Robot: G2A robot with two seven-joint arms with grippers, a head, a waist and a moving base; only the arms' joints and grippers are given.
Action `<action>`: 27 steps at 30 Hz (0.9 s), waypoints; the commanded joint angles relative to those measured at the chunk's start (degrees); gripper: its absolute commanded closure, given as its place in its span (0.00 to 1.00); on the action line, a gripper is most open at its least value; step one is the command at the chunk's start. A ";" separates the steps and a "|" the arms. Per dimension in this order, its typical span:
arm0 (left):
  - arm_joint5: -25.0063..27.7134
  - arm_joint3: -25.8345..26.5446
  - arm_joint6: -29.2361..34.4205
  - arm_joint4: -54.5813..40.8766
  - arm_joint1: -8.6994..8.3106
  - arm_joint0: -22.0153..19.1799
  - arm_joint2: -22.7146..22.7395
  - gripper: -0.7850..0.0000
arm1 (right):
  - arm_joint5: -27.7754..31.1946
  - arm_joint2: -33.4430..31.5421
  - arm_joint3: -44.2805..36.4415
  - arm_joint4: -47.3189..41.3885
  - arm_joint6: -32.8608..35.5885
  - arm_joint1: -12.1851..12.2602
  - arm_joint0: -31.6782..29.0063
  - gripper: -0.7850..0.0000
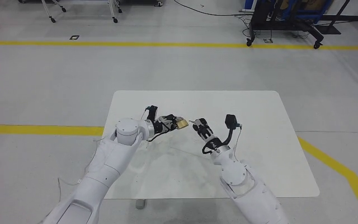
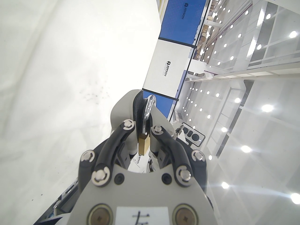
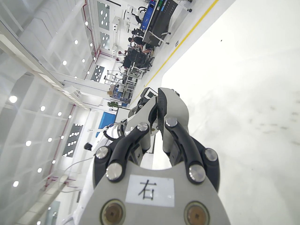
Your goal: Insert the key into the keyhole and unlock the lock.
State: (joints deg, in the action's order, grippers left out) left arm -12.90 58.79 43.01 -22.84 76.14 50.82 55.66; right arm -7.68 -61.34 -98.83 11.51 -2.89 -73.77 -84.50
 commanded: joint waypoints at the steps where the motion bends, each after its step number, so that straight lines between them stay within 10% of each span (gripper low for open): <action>1: -0.24 -0.17 0.44 0.02 0.02 -0.13 -0.06 1.00 | -0.19 1.16 0.41 3.32 -1.02 -0.16 0.32 1.00; 27: -1.23 -1.65 1.07 -0.46 0.43 -0.88 -0.01 1.00 | -0.16 3.52 3.00 17.99 1.03 -0.73 -0.36 1.00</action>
State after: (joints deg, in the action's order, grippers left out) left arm -14.12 57.14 44.11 -23.34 76.56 49.93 55.65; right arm -8.05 -57.65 -95.69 29.14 -2.21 -74.56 -84.60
